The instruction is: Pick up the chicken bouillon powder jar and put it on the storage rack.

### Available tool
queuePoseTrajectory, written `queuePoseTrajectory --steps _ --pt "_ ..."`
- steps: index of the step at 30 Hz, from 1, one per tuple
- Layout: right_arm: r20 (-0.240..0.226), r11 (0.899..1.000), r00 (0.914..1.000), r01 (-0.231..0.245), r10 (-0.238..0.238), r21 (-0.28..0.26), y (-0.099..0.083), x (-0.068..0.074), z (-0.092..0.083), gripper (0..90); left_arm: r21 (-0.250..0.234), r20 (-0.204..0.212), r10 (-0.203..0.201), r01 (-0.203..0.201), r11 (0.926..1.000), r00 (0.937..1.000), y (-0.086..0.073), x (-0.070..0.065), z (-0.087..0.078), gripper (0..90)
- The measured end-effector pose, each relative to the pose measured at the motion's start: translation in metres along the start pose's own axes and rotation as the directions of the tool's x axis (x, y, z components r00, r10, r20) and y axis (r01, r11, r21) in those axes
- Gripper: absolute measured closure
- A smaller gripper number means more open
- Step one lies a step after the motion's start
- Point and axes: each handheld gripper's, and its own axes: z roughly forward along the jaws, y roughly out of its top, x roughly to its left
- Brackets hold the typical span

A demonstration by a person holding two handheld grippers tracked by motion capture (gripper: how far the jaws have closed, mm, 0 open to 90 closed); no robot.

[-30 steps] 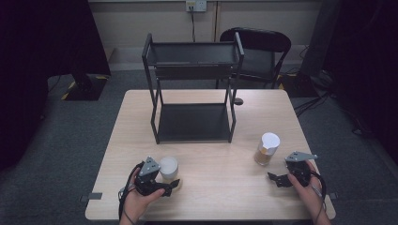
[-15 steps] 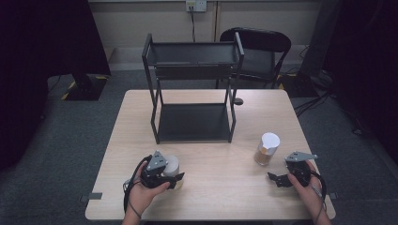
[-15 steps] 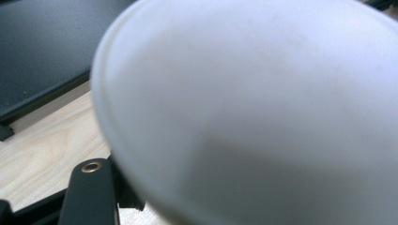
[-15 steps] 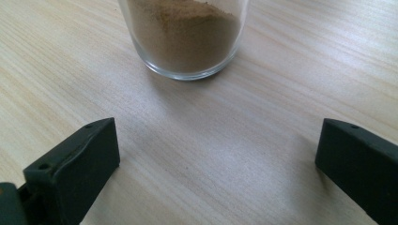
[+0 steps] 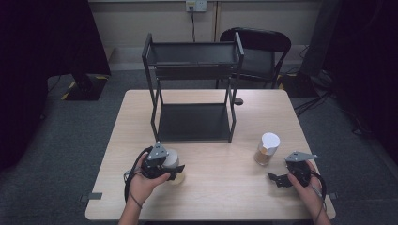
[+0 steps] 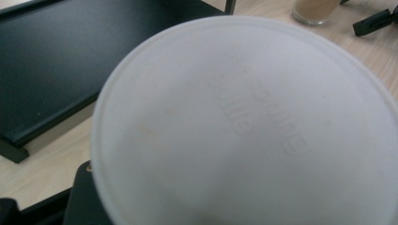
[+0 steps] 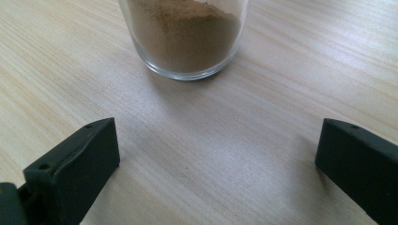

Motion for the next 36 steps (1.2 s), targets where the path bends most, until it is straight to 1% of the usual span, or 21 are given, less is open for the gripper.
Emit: queuePoseTrajectory --steps 3,7,8,9,10,11,12,13,14,17,19,25,29,32,33,36 --pt "0.0 1.0 1.0 0.0 0.0 0.0 0.0 0.0 0.0 0.0 -0.01 0.008 -0.012 0.012 0.9999 0.9999 0.005 0.004 0.001 35.2" --pt "0.0 1.0 1.0 0.0 0.0 0.0 0.0 0.0 0.0 0.0 -0.024 0.016 -0.021 0.022 0.9995 0.9996 0.015 0.011 0.003 35.2" --pt "0.0 1.0 1.0 0.0 0.0 0.0 0.0 0.0 0.0 0.0 -0.024 0.016 -0.021 0.022 0.9995 0.9996 0.015 0.011 0.003 35.2" --pt "0.0 1.0 1.0 0.0 0.0 0.0 0.0 0.0 0.0 0.0 -0.024 0.017 -0.019 0.02 0.9995 0.9997 0.02 0.012 0.004 35.2" --pt "0.0 1.0 1.0 0.0 0.0 0.0 0.0 0.0 0.0 0.0 -0.024 0.017 -0.019 0.02 0.9995 0.9997 0.02 0.012 0.004 35.2" --pt "0.0 1.0 1.0 0.0 0.0 0.0 0.0 0.0 0.0 0.0 -0.02 0.012 -0.012 0.012 0.9997 0.9999 0.027 0.013 0.005 35.2" --pt "0.0 1.0 1.0 0.0 0.0 0.0 0.0 0.0 0.0 0.0 -0.02 0.012 -0.012 0.012 0.9997 0.9999 0.027 0.013 0.005 35.2" --pt "0.0 1.0 1.0 0.0 0.0 0.0 0.0 0.0 0.0 0.0 -0.019 0.008 -0.014 0.015 0.9997 0.9999 0.032 0.014 0.007 35.2" --pt "0.0 1.0 1.0 0.0 0.0 0.0 0.0 0.0 0.0 0.0 -0.019 0.008 -0.014 0.015 0.9997 0.9999 0.032 0.014 0.007 35.2" --pt "0.0 1.0 1.0 0.0 0.0 0.0 0.0 0.0 0.0 0.0 -0.021 0.006 -0.011 0.011 0.9997 0.9999 0.039 0.017 0.01 35.2" --pt "0.0 1.0 1.0 0.0 0.0 0.0 0.0 0.0 0.0 0.0 -0.019 0.004 -0.012 0.012 0.9997 0.9999 0.046 0.02 0.013 35.2" --pt "0.0 1.0 1.0 0.0 0.0 0.0 0.0 0.0 0.0 0.0 -0.025 0.0 -0.02 0.02 0.9995 0.9998 0.055 0.024 0.016 35.2" --pt "0.0 1.0 1.0 0.0 0.0 0.0 0.0 0.0 0.0 0.0 -0.027 -0.001 -0.026 0.026 0.9993 0.9997 0.064 0.028 0.018 35.2" --pt "0.0 1.0 1.0 0.0 0.0 0.0 0.0 0.0 0.0 0.0 -0.027 0.0 -0.023 0.023 0.9994 0.9997 0.068 0.029 0.018 35.2" --pt "0.0 1.0 1.0 0.0 0.0 0.0 0.0 0.0 0.0 0.0 -0.028 0.002 -0.025 0.025 0.9993 0.9997 0.073 0.031 0.019 35.2" --pt "0.0 1.0 1.0 0.0 0.0 0.0 0.0 0.0 0.0 0.0 -0.029 0.008 -0.032 0.032 0.999 0.9994 0.077 0.034 0.019 35.2"
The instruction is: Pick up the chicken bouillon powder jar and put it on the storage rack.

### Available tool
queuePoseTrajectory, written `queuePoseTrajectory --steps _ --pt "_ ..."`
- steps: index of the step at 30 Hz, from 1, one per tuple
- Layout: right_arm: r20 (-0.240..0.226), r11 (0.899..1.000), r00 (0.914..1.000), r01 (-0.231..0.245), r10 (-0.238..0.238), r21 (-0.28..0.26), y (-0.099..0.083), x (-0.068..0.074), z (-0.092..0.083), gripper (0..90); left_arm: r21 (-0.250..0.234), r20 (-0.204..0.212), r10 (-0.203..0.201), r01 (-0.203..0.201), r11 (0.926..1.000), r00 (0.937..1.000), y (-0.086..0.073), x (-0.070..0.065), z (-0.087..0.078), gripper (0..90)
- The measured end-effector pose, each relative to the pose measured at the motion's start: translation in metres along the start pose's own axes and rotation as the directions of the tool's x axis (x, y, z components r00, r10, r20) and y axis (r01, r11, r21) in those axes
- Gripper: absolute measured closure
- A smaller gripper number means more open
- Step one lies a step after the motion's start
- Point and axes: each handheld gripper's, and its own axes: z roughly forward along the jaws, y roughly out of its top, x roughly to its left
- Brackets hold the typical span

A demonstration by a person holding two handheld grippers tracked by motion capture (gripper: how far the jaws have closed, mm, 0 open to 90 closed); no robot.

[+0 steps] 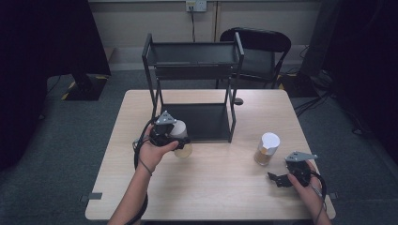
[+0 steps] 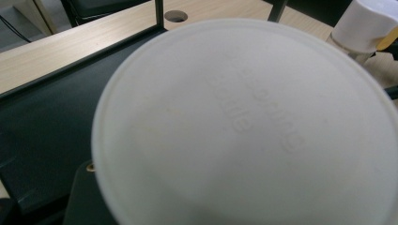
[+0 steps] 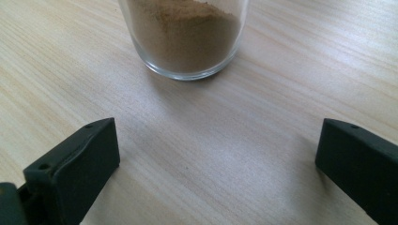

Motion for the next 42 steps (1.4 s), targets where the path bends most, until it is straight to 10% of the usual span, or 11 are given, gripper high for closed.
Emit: queuePoseTrajectory --steps 42 --pt "0.0 1.0 1.0 -0.001 0.001 -0.001 0.0 0.0 0.0 0.0 -0.005 -0.065 0.014 -0.014 0.9999 0.9978 0.102 0.011 -0.025 35.2"
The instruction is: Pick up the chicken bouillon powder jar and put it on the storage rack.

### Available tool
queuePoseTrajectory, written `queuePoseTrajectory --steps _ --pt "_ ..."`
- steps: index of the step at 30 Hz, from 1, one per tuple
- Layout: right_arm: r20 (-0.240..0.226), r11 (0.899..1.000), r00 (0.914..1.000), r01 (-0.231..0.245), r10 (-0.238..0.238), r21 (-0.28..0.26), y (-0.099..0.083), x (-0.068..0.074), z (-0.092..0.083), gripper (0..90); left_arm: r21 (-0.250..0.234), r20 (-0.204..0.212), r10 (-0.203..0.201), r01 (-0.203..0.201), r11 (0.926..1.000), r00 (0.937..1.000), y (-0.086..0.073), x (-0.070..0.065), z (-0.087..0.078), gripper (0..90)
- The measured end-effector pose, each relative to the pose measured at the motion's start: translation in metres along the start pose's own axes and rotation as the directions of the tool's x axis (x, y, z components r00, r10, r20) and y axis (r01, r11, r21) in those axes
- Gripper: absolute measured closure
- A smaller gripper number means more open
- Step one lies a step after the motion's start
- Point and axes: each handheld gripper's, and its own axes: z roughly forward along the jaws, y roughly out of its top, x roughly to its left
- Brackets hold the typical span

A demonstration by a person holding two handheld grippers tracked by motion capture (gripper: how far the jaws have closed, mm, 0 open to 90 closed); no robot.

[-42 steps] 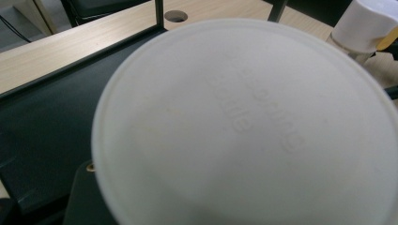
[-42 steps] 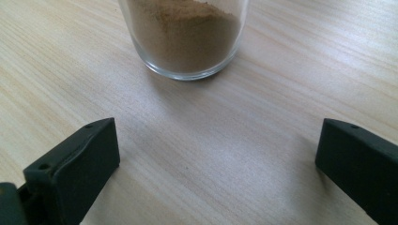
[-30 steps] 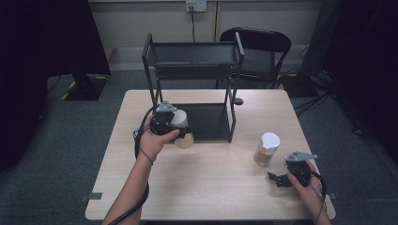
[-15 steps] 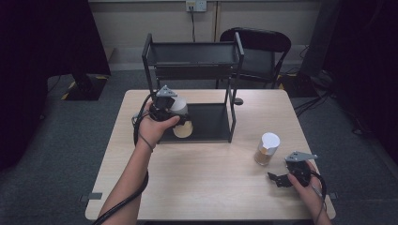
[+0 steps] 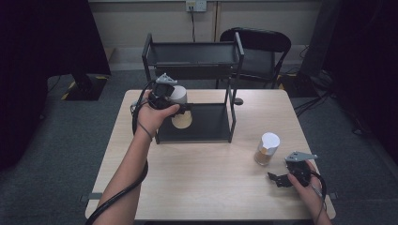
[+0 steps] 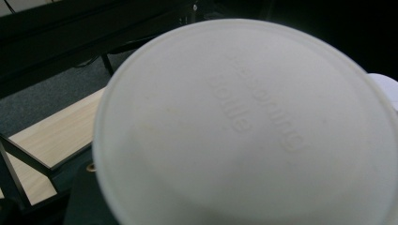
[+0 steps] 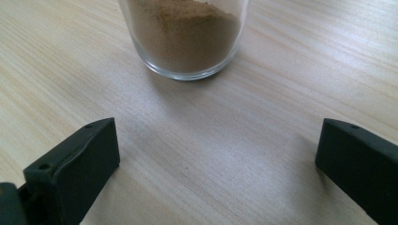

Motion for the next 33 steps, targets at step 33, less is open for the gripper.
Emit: queuePoseTrajectory --steps 33 --pt "-0.002 1.0 1.0 0.001 -0.001 0.001 0.0 0.0 0.0 0.0 0.005 -0.027 0.021 -0.021 0.9998 0.9994 0.084 0.003 -0.038 35.2"
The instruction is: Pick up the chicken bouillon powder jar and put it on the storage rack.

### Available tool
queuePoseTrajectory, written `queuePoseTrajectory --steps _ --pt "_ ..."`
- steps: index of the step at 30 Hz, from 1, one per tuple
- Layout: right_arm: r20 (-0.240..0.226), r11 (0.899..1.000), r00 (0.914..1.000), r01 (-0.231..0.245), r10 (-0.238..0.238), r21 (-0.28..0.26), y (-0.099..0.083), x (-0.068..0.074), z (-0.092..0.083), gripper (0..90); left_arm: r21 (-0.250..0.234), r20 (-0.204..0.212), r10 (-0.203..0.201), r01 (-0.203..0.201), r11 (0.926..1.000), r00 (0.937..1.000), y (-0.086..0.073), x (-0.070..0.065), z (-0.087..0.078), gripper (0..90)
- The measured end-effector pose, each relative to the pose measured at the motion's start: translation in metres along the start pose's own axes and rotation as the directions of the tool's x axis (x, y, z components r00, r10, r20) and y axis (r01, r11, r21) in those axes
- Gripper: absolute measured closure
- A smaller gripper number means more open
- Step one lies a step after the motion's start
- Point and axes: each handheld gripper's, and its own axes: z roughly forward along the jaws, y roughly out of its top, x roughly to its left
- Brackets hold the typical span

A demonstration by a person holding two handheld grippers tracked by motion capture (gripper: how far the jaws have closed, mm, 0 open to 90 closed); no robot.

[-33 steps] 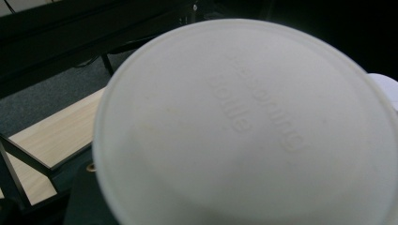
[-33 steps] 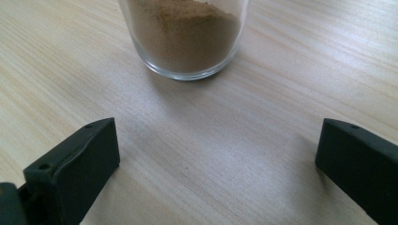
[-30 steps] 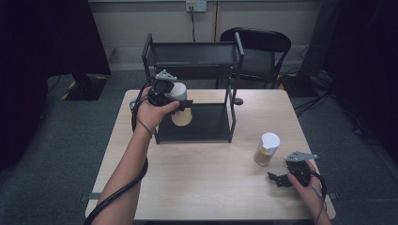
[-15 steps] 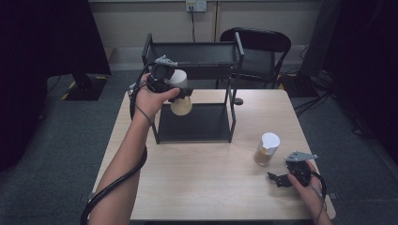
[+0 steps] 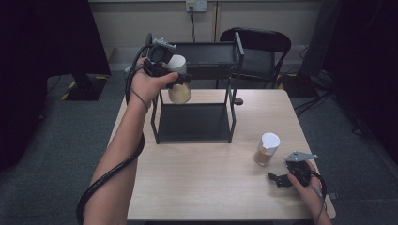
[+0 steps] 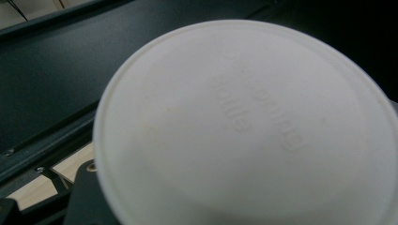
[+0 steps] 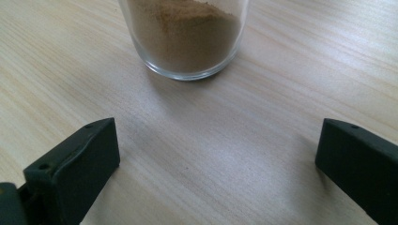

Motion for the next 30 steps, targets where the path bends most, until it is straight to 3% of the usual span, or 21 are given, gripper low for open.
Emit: queuePoseTrajectory --steps 30 --pt "-0.003 1.0 1.0 0.004 -0.004 0.001 0.0 -0.001 0.0 0.0 0.028 -0.014 -0.003 0.003 0.9996 0.9999 0.07 0.013 -0.025 35.2"
